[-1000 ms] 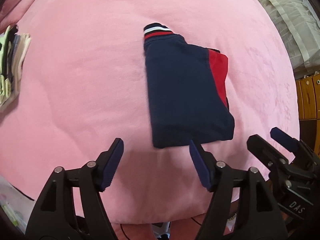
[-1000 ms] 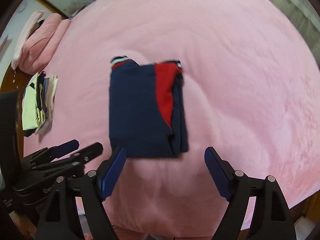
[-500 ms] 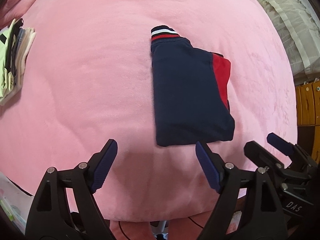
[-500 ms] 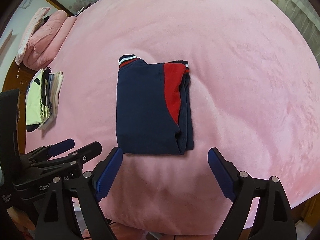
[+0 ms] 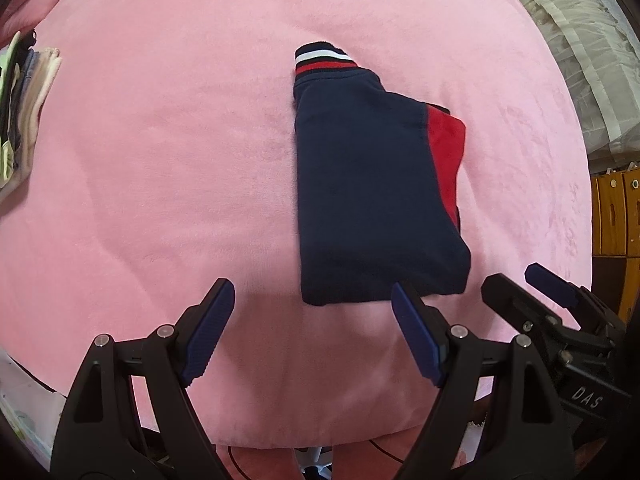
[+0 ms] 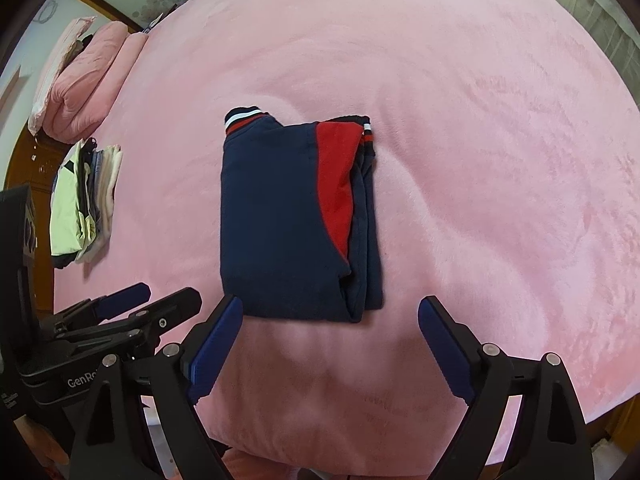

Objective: Fold large clothes
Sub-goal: 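Grasp the navy bundle with the left tool while the right tool grasps it too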

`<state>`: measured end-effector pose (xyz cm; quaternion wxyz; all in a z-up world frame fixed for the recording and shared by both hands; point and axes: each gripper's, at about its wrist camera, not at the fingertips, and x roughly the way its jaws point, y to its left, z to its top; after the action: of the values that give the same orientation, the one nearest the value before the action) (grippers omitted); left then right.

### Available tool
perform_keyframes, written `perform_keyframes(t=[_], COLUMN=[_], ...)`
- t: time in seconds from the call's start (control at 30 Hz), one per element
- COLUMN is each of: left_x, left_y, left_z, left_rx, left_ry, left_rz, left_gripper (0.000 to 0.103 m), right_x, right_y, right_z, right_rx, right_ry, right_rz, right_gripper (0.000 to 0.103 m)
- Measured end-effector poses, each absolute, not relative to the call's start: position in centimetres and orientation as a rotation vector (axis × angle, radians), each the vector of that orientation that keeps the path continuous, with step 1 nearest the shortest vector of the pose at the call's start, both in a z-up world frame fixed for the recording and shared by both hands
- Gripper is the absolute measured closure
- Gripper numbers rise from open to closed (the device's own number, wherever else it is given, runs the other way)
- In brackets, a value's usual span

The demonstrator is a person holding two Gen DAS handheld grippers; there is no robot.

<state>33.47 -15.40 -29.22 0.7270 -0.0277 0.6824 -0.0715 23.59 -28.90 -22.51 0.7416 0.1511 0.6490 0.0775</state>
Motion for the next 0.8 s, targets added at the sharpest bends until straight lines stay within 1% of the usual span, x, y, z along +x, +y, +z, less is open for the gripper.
perform_keyframes(t=[0.23, 0.37, 0.43, 0.63, 0.73, 0.8], left_x=[35.1, 36.5, 37.3, 39.0, 39.4, 39.4], left_y=[-14.4, -13.8, -13.4, -12.3, -12.2, -12.0], left_z=[-31.6, -32.3, -33.2, -37.0, -38.9, -39.6], left_rx=[-0.172, -0.234, -0.270, -0.400, -0.456, -0.530], left_ry=[1.542, 1.505, 1.505, 1.562, 1.600, 1.598], left_rz=[-0.211, -0.297, -0.312, -0.318, -0.333, -0.367], left_gripper=[0.025, 0.025, 0.025, 0.025, 0.030, 0.043], right_x=[25.2, 26.0, 26.5, 28.4, 28.9, 29.0], right_y=[-30.4, -31.3, -31.8, -32.5, -32.7, -32.9], right_z=[-25.7, -28.2, -29.7, -34.3, -35.3, -35.6], right_rx=[0.463, 0.568, 0.633, 0.747, 0.795, 0.824], right_ry=[1.454, 1.467, 1.455, 1.513, 1.492, 1.477], right_rz=[0.219, 0.252, 0.269, 0.313, 0.362, 0.378], right_gripper=[0.012, 0.012, 0.012, 0.013, 0.017, 0.023])
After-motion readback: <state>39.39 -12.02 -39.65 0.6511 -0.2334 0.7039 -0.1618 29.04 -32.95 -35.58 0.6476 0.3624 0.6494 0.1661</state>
